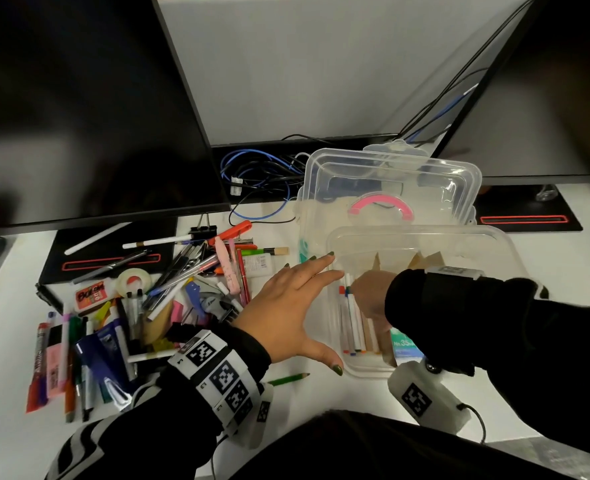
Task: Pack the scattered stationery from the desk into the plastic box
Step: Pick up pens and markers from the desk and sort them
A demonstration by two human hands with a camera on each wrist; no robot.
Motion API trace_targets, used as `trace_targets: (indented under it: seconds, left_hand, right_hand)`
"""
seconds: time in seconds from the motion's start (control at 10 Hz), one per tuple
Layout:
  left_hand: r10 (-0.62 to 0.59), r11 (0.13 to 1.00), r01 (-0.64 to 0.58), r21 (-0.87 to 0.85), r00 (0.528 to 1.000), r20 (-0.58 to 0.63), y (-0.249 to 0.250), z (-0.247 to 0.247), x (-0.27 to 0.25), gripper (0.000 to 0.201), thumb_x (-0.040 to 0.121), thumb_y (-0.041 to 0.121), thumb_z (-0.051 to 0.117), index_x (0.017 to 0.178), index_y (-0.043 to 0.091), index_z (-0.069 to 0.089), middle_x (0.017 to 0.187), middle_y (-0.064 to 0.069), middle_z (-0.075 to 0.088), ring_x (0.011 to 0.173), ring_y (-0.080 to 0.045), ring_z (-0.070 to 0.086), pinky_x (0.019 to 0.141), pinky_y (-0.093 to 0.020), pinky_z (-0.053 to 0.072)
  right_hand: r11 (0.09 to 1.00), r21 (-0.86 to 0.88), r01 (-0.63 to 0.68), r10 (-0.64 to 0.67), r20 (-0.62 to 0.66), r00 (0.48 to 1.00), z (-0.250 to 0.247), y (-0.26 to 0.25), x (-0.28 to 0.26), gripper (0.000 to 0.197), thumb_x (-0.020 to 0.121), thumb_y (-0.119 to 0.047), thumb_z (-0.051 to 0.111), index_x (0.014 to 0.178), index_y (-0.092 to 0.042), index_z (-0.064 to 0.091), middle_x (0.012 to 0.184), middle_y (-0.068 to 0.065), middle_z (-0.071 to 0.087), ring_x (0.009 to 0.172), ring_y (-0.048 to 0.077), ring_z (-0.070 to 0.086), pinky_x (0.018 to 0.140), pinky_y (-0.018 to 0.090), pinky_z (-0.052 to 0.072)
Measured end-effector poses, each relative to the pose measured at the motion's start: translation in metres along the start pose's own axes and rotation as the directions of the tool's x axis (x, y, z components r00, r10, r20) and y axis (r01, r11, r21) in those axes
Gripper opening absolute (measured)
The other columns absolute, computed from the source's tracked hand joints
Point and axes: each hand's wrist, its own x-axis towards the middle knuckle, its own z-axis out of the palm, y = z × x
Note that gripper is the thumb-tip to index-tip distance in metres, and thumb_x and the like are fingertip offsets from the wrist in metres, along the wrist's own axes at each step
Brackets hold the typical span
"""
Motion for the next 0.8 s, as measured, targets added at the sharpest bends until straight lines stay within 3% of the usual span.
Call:
trace_targets:
  seconds: [0.1,0.2,0.3,0.4,0.6,0.7,0.8]
  left_hand:
    - [-0.003,1.0,0.003,0.006,1.0,0.0,0.001,0.0,-0.001,0.115,0.052,0.068,0.074,0.145,0.042,0.013,0.152,0.026,-0.006,0.138,0.001,0.001,0.114,-0.026,0.003]
    - [-0.007,1.0,0.007,0.015,1.0,-0.008,0.001,0.001,-0.001,0.114,0.052,0.068,0.074,0.145,0.041,0.014,0.152,0.026,-0.005,0.139,0.0,0.002,0.113,-0.025,0.004]
    - [-0.009,1.0,0.009,0.021,1.0,-0.01,0.001,0.002,-0.001,0.114,0.052,0.069,0.074,0.145,0.041,0.015,0.152,0.025,-0.004,0.14,-0.002,0.003,0.113,-0.026,0.006]
    - [-0.009,1.0,0.01,0.025,1.0,-0.018,0.002,0.004,-0.002,0.114,0.052,0.07,0.073,0.145,0.04,0.014,0.152,0.025,-0.004,0.14,-0.002,0.003,0.113,-0.027,0.006]
    - [-0.024,1.0,0.025,0.009,1.0,-0.018,0.003,0.008,-0.004,0.114,0.052,0.071,0.072,0.145,0.042,0.012,0.152,0.027,-0.006,0.141,-0.003,0.002,0.115,-0.03,0.009]
    - [-0.033,0.999,0.033,-0.004,0.999,-0.013,0.005,0.008,-0.005,0.115,0.053,0.069,0.073,0.146,0.041,0.011,0.152,0.027,-0.007,0.14,-0.001,0.002,0.114,-0.027,0.009]
    - [-0.057,0.997,0.058,-0.044,0.998,0.021,0.007,0.006,-0.007,0.116,0.055,0.065,0.075,0.147,0.041,0.008,0.15,0.031,-0.011,0.14,-0.001,0.009,0.112,-0.026,0.015]
  right_hand:
    - [0.906,-0.404,0.129,-0.087,0.12,0.989,0.005,-0.002,0.002,0.049,0.098,-0.009,0.041,0.144,0.003,0.028,0.148,0.016,0.035,0.134,0.027,0.037,0.107,0.03,0.023]
    - [0.808,-0.544,0.228,-0.123,0.222,0.967,0.013,-0.006,-0.005,0.045,0.096,-0.008,0.047,0.14,-0.002,0.04,0.141,0.014,0.046,0.127,0.026,0.047,0.069,0.016,0.043]
    - [0.873,-0.465,0.146,-0.06,0.195,0.979,0.022,-0.006,-0.008,0.043,0.097,-0.012,0.046,0.138,-0.001,0.042,0.139,0.015,0.047,0.128,0.027,0.045,0.097,0.026,0.038]
    - [0.891,-0.438,0.116,-0.035,0.188,0.982,0.022,-0.007,-0.01,0.047,0.098,-0.013,0.041,0.142,0.0,0.032,0.147,0.016,0.036,0.136,0.025,0.033,0.106,0.021,0.019]
    - [0.95,-0.287,0.121,-0.069,0.184,0.98,0.016,-0.002,-0.012,0.046,0.098,-0.013,0.043,0.141,0.0,0.037,0.142,0.014,0.043,0.13,0.028,0.042,0.103,0.03,0.034]
    - [0.979,-0.142,0.149,-0.121,0.191,0.974,0.006,-0.001,-0.012,0.047,0.094,-0.018,0.051,0.14,-0.008,0.042,0.121,0.011,0.057,0.093,0.02,0.06,0.075,0.029,0.051]
    - [0.992,0.107,0.066,-0.09,0.242,0.966,-0.005,0.001,-0.015,0.053,0.093,-0.021,0.053,0.141,-0.006,0.038,0.127,0.011,0.055,0.106,0.02,0.06,0.092,0.035,0.051]
